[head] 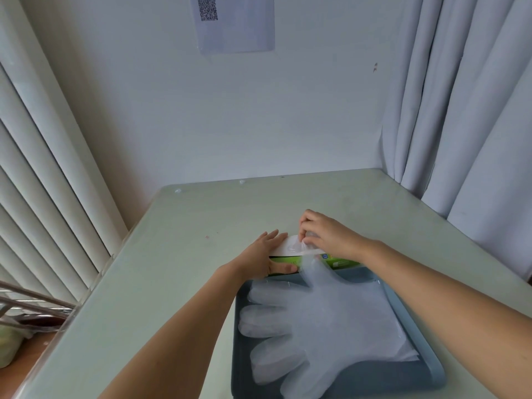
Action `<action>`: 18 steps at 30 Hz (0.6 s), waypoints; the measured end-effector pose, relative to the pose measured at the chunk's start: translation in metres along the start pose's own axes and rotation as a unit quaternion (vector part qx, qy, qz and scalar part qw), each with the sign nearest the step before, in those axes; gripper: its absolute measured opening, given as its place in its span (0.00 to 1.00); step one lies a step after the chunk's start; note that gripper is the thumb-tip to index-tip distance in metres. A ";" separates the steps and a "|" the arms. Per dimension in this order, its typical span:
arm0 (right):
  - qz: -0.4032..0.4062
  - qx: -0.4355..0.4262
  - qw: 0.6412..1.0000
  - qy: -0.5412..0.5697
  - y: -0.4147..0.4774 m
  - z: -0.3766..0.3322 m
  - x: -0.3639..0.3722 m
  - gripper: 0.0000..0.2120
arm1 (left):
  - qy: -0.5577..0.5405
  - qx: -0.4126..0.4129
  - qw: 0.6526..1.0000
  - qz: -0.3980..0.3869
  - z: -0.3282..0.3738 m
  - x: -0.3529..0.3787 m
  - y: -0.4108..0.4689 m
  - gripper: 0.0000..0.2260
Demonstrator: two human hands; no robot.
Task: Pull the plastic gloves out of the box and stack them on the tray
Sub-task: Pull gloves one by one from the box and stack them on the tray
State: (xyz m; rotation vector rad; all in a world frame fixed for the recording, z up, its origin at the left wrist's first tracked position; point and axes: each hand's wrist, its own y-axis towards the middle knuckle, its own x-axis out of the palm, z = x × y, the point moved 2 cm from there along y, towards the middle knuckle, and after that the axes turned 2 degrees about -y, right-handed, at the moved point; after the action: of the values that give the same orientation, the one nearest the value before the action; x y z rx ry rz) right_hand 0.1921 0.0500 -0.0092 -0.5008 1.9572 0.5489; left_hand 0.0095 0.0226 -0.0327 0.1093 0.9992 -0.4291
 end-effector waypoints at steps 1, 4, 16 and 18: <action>0.012 0.007 1.000 0.013 0.000 0.002 0.000 0.04 | -0.002 0.000 1.000 0.001 0.000 0.000 0.000 0.39; 0.050 0.031 0.996 0.070 0.002 0.007 -0.001 0.06 | -0.008 0.000 1.000 0.001 -0.001 0.000 0.000 0.40; 0.067 0.129 0.959 0.244 0.011 0.017 0.010 0.09 | -0.008 -0.001 1.000 -0.001 -0.003 0.001 0.002 0.39; -0.007 0.106 0.962 0.251 0.007 0.017 0.006 0.17 | -0.009 0.000 1.000 0.001 -0.003 0.001 0.001 0.39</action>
State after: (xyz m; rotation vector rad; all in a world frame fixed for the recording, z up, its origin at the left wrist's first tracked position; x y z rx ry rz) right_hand 0.1981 0.0648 -0.0207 -0.5541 2.4573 0.2043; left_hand 0.0080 0.0244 -0.0356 0.1063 0.9824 -0.4286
